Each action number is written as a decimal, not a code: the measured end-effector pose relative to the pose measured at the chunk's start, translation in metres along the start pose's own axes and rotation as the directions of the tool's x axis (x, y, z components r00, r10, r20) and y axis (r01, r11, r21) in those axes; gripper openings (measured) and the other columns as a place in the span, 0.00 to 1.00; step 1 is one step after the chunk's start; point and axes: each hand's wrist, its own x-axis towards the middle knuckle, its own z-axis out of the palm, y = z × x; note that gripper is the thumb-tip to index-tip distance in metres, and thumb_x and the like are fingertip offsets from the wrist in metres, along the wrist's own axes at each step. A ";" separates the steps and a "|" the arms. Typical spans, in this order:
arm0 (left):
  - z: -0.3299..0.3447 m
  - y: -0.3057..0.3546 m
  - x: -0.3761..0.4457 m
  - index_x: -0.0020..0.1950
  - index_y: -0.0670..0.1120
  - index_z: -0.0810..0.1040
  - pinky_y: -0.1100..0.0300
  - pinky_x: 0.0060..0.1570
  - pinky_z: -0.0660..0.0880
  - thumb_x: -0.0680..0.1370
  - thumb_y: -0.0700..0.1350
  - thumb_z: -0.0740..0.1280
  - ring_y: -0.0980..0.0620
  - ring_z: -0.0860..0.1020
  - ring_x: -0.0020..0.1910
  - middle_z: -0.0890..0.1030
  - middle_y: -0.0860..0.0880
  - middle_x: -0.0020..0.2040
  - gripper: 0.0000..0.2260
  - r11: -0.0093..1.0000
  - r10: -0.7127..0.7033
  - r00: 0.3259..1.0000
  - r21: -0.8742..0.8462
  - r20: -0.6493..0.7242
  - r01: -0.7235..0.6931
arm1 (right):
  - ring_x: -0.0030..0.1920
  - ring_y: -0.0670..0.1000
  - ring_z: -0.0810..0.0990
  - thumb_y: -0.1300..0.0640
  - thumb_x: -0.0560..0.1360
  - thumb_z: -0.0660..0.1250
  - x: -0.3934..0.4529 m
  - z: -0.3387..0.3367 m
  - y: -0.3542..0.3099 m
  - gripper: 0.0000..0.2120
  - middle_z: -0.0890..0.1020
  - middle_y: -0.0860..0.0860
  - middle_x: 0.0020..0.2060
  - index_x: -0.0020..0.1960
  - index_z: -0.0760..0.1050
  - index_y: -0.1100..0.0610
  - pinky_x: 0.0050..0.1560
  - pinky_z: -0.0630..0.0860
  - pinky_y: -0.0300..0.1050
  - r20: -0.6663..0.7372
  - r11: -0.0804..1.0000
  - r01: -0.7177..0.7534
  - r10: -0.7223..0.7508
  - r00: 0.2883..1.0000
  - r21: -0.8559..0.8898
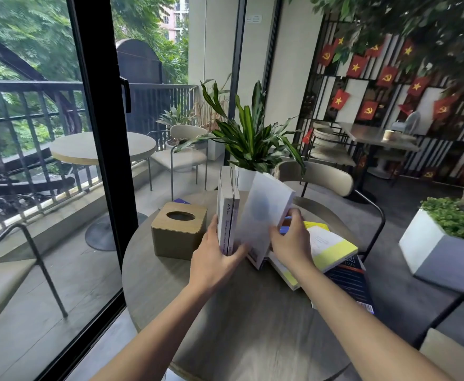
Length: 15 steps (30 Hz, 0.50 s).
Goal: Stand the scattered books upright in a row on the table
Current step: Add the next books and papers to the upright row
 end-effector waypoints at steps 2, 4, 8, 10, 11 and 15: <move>0.000 -0.003 -0.002 0.78 0.56 0.57 0.48 0.63 0.72 0.63 0.72 0.69 0.53 0.72 0.67 0.69 0.56 0.73 0.48 0.999 0.034 0.999 -0.008 0.038 -0.033 | 0.39 0.51 0.76 0.60 0.75 0.67 -0.005 0.001 -0.005 0.09 0.76 0.45 0.40 0.53 0.71 0.59 0.41 0.72 0.45 0.038 0.999 0.054 -0.053 0.998 -0.010; 0.001 -0.002 -0.004 0.79 0.57 0.54 0.52 0.65 0.71 0.60 0.72 0.72 0.56 0.69 0.69 0.67 0.57 0.74 0.53 0.998 0.057 0.997 -0.017 0.046 -0.056 | 0.42 0.54 0.79 0.57 0.76 0.67 -0.009 0.004 -0.010 0.08 0.80 0.49 0.42 0.52 0.71 0.58 0.41 0.74 0.44 0.090 0.993 0.115 -0.114 0.989 -0.010; 0.005 -0.001 -0.002 0.80 0.56 0.51 0.54 0.66 0.70 0.54 0.74 0.73 0.58 0.67 0.70 0.65 0.57 0.75 0.60 0.998 0.064 0.996 -0.029 0.063 -0.062 | 0.53 0.56 0.79 0.53 0.78 0.64 -0.013 0.011 -0.020 0.09 0.81 0.49 0.48 0.57 0.70 0.54 0.48 0.72 0.48 0.203 0.982 0.191 -0.187 0.961 0.002; 0.008 0.000 0.000 0.80 0.56 0.51 0.54 0.65 0.71 0.54 0.73 0.74 0.58 0.68 0.70 0.65 0.57 0.75 0.60 0.998 0.058 0.997 -0.027 0.060 -0.057 | 0.54 0.52 0.80 0.46 0.77 0.61 -0.015 0.011 -0.023 0.16 0.81 0.49 0.53 0.63 0.69 0.50 0.52 0.73 0.49 0.259 0.978 0.203 -0.207 0.943 0.042; 0.009 0.000 0.000 0.80 0.56 0.52 0.54 0.64 0.72 0.54 0.73 0.74 0.58 0.69 0.69 0.66 0.58 0.75 0.60 0.998 0.056 0.997 -0.026 0.050 -0.055 | 0.53 0.50 0.81 0.42 0.75 0.59 -0.015 0.011 -0.024 0.21 0.81 0.48 0.54 0.65 0.68 0.48 0.54 0.75 0.52 0.282 0.977 0.203 -0.215 0.935 0.071; 0.013 0.001 0.004 0.79 0.56 0.53 0.54 0.62 0.74 0.57 0.71 0.73 0.58 0.70 0.68 0.65 0.58 0.75 0.57 0.999 0.043 0.999 0.022 0.033 -0.044 | 0.51 0.47 0.81 0.36 0.68 0.60 -0.016 0.015 -0.025 0.28 0.80 0.47 0.56 0.66 0.66 0.44 0.55 0.77 0.53 0.332 0.970 0.232 -0.243 0.911 0.073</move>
